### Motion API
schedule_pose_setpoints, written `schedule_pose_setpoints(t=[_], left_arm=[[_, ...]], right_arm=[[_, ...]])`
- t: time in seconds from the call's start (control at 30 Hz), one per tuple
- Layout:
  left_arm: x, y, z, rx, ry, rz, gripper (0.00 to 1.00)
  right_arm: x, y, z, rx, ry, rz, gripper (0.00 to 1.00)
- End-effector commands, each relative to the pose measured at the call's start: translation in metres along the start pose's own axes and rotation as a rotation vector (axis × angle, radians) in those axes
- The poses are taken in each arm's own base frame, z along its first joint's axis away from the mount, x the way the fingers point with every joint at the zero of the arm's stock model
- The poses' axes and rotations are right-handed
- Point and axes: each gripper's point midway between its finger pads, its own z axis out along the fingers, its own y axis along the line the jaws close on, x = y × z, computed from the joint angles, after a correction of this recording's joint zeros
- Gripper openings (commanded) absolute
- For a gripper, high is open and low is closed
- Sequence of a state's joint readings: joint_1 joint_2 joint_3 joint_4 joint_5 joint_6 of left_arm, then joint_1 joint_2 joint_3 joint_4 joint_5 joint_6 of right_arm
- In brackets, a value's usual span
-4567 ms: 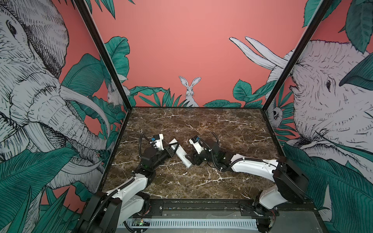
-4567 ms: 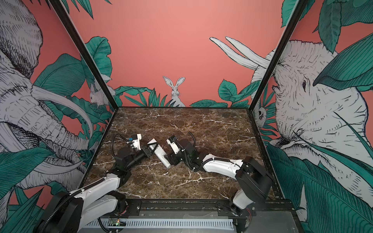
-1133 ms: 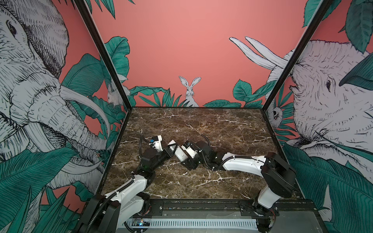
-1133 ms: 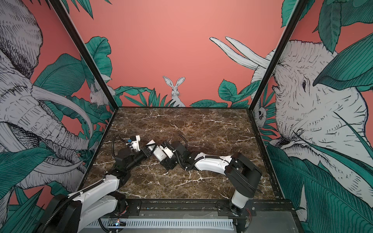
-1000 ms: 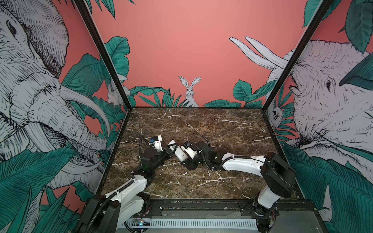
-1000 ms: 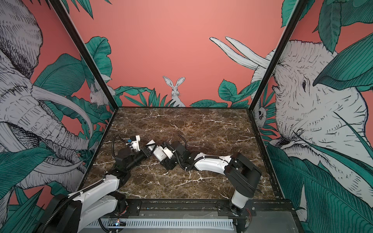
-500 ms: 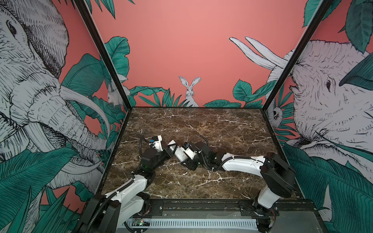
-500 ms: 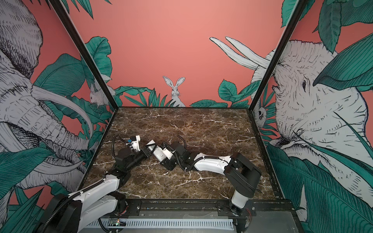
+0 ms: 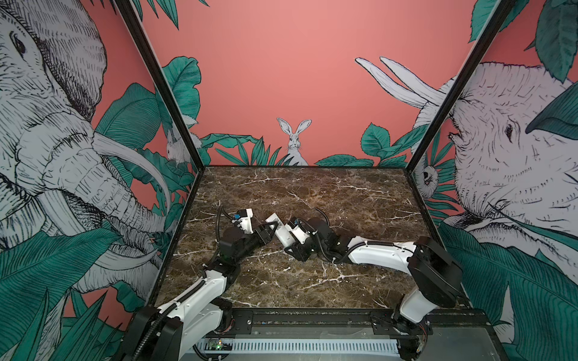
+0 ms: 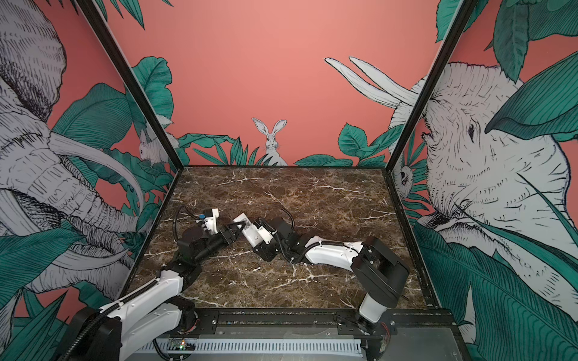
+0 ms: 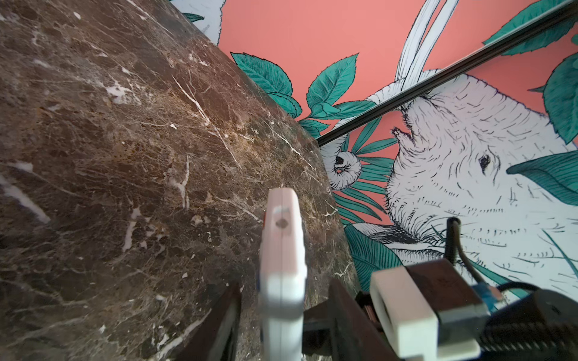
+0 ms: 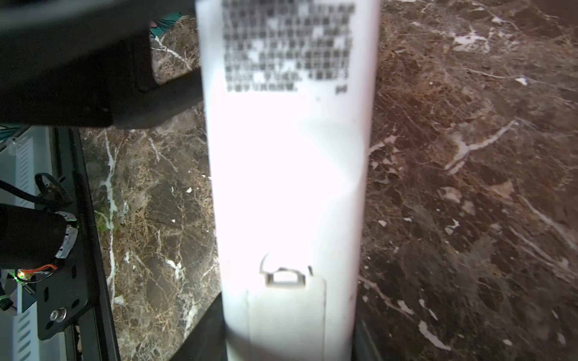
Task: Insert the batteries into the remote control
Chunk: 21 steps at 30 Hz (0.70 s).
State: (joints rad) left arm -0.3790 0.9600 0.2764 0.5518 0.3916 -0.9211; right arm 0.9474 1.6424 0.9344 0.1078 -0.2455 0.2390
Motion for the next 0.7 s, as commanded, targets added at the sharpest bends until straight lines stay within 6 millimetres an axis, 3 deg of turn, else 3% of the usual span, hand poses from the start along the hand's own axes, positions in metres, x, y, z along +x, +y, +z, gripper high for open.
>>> schedule_pose_setpoints(t=[0.0,0.03,0.37,0.57,0.67], left_arm=[[-0.001,-0.013,-0.003,0.028,0.022,0.049,0.60],[0.000,-0.014,-0.005,0.030,0.025,0.056,0.62],[0.012,-0.071,-0.033,0.204,0.145,0.286,0.71],[0.008,-0.097,-0.042,0.304,0.135,0.334,0.78],[0.005,-0.109,-0.043,0.350,0.135,0.344,0.87]], right_arm=[[-0.016,-0.001,-0.010,-0.009,-0.066,0.005,0.15],[-0.026,0.000,-0.021,-0.013,-0.100,0.003,0.14],[-0.039,-0.009,-0.061,-0.050,-0.156,0.017,0.14],[-0.058,0.014,-0.080,-0.188,-0.232,0.016,0.14],[-0.068,0.030,-0.090,-0.281,-0.283,0.018,0.14]])
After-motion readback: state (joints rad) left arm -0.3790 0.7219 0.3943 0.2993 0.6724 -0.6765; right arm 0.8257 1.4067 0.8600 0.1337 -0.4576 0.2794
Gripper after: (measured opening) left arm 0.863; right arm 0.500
